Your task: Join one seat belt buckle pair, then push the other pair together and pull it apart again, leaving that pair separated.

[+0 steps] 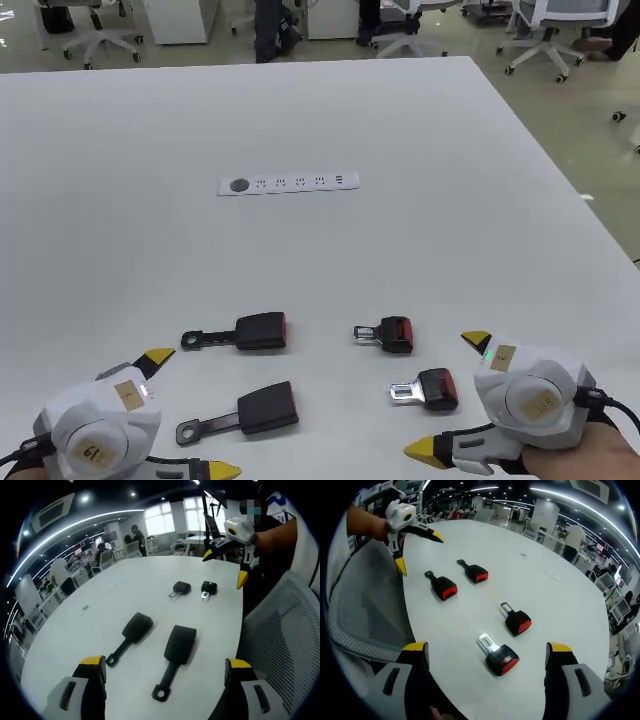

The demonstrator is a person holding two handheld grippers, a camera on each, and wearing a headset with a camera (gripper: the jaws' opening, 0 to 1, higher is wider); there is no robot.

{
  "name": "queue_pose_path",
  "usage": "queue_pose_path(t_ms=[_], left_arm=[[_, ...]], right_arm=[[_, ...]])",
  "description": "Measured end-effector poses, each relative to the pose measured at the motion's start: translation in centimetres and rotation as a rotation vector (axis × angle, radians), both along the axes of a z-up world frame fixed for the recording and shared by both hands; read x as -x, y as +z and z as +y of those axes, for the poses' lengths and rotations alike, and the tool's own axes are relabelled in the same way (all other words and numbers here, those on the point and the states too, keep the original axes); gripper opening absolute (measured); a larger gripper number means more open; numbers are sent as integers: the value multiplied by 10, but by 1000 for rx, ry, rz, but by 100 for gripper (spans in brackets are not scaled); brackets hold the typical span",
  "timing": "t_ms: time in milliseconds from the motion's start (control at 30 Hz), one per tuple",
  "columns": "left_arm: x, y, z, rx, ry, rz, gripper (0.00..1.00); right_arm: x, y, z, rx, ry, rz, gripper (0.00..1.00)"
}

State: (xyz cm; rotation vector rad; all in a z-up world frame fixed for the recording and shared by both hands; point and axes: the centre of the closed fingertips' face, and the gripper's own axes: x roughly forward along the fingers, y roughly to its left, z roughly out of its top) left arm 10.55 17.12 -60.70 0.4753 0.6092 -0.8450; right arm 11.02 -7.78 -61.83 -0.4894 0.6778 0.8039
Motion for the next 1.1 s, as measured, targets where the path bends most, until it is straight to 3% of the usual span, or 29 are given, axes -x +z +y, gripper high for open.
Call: queue_pose_path(t_ms=[967,1100], left_arm=[[2,2,-7,-2,-16,-10,100],[6,1,-9,-13,-25,6,98]], right_arm=[[4,4,-6,-14,-28,-10,96],[5,4,-5,-17,-30,-9,96]])
